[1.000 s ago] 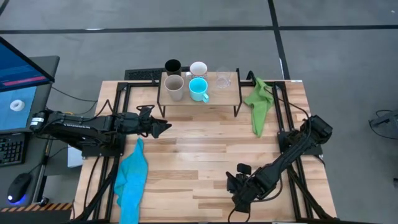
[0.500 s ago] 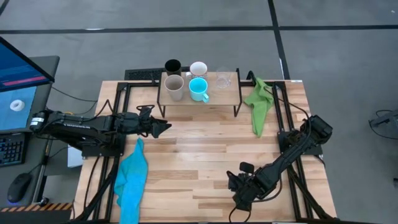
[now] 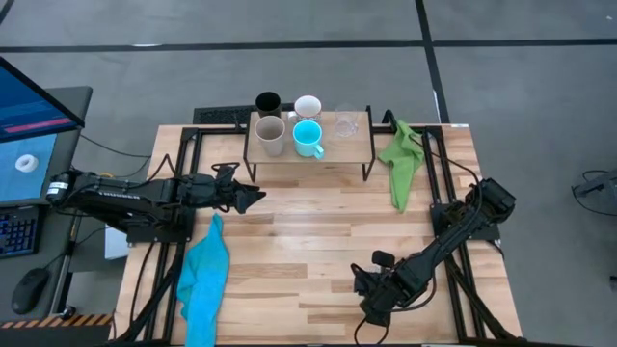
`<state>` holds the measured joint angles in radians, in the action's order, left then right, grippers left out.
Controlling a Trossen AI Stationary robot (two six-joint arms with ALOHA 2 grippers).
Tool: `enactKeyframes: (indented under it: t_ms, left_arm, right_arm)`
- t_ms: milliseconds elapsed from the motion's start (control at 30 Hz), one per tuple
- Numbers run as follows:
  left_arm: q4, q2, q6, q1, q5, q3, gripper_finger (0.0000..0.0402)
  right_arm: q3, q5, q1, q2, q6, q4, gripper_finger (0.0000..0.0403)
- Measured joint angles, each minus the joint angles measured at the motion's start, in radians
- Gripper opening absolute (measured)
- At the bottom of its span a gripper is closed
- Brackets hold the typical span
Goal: Stack small to large cups/mugs on shelf
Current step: Put the transparent mug on the shelf
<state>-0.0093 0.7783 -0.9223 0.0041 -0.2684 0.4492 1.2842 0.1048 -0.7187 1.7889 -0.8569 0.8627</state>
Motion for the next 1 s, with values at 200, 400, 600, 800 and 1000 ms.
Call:
enactKeyframes:
  t_ms: [200,400,600,800,1000]
  left_arm:
    - [0.0,0.0,-0.007,0.0,0.0,0.0,0.0261]
    - [0.0,0.0,-0.008,0.0,0.0,0.0,0.0261]
    - [0.002,0.0,-0.009,0.0,0.0,0.0,0.0261]
    - [0.009,0.0,-0.013,0.0,0.0,0.0,0.0261]
    - [0.008,0.0,-0.018,0.0,0.0,0.0,0.0261]
  right_arm:
    - [0.001,-0.003,0.002,-0.001,-0.008,-0.005,0.0012]
    - [0.031,-0.002,0.002,-0.05,-0.01,-0.003,0.0006]
    - [0.042,0.061,0.006,-0.176,-0.071,0.043,0.0004]
    - [0.043,0.236,0.005,-0.343,-0.112,0.08,0.0003]
    - [0.043,0.459,0.004,-0.504,-0.091,0.039,0.0004]
